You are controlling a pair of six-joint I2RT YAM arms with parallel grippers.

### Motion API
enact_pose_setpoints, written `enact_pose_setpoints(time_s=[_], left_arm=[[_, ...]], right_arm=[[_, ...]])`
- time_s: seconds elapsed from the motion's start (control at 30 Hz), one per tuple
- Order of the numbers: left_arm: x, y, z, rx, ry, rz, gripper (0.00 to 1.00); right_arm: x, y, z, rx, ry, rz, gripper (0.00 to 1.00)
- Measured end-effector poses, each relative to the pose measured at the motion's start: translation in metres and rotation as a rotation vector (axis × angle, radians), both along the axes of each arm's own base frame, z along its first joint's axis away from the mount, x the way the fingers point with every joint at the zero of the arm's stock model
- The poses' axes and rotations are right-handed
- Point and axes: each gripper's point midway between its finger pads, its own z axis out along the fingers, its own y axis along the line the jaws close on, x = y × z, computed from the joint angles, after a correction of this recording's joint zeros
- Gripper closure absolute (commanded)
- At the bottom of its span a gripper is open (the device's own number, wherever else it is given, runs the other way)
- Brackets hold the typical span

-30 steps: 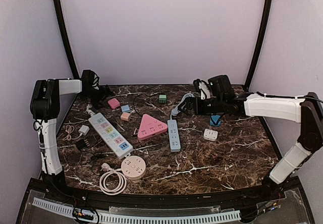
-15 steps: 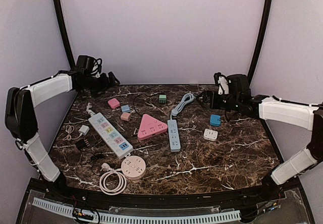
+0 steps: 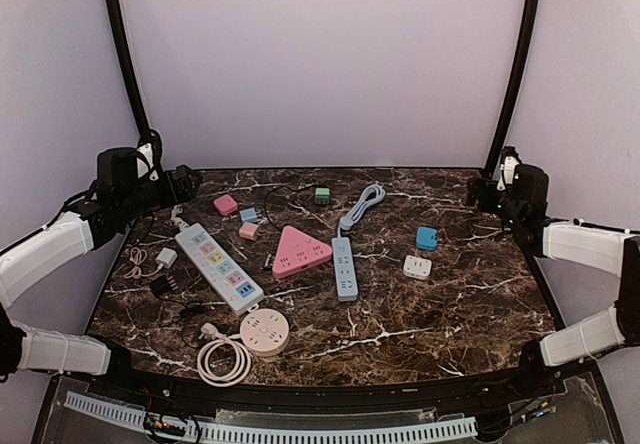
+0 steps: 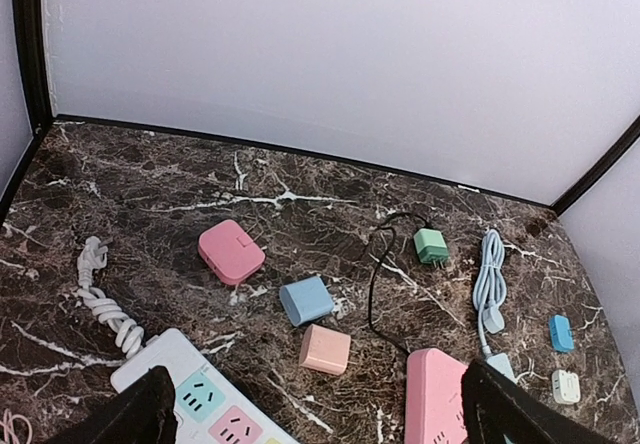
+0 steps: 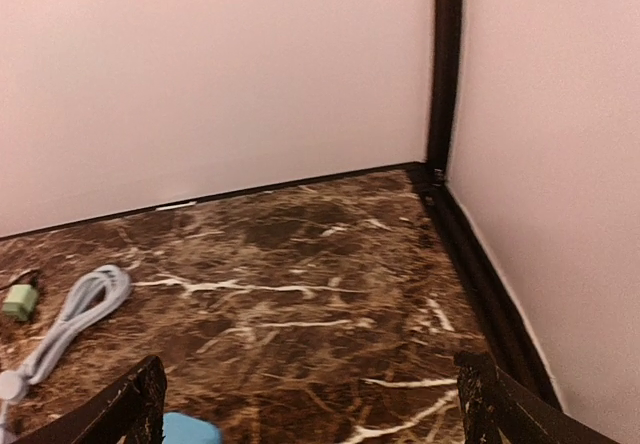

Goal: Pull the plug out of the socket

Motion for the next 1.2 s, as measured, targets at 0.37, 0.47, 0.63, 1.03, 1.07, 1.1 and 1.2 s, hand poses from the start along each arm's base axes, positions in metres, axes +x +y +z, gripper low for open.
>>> enact_pose_setpoints(time_s=[0.37, 0.47, 0.63, 1.03, 1.07, 1.1, 1.2], left_arm=[[-0.004, 0.029, -0.048, 0.188, -0.022, 0.079, 0.01], [-0.007, 0.049, -0.063, 0.247, -0.024, 0.14, 0.01], [-0.009, 0.103, -0.072, 0.281, -0.05, 0.303, 0.01], [0.017, 0.137, -0.117, 0.309, -0.138, 0.39, 0.01], [0.02, 0.134, -0.125, 0.312, -0.134, 0.371, 0.01], [0.022, 0.132, -0.132, 0.316, -0.131, 0.351, 0.01], [0.027, 0.124, -0.141, 0.321, -0.144, 0.303, 0.01]], right_arm=[[-0.006, -0.052, -0.065, -0.095, -0.055, -0.078, 0.01], [-0.006, -0.046, -0.066, -0.111, -0.129, -0.044, 0.01], [-0.008, -0.037, -0.071, -0.14, -0.146, 0.011, 0.01], [-0.004, -0.034, -0.057, -0.152, -0.196, 0.023, 0.01], [-0.003, -0.034, -0.057, -0.152, -0.196, 0.024, 0.02], [-0.003, -0.034, -0.057, -0.152, -0.196, 0.025, 0.01], [-0.003, -0.033, -0.055, -0.15, -0.2, 0.033, 0.01]])
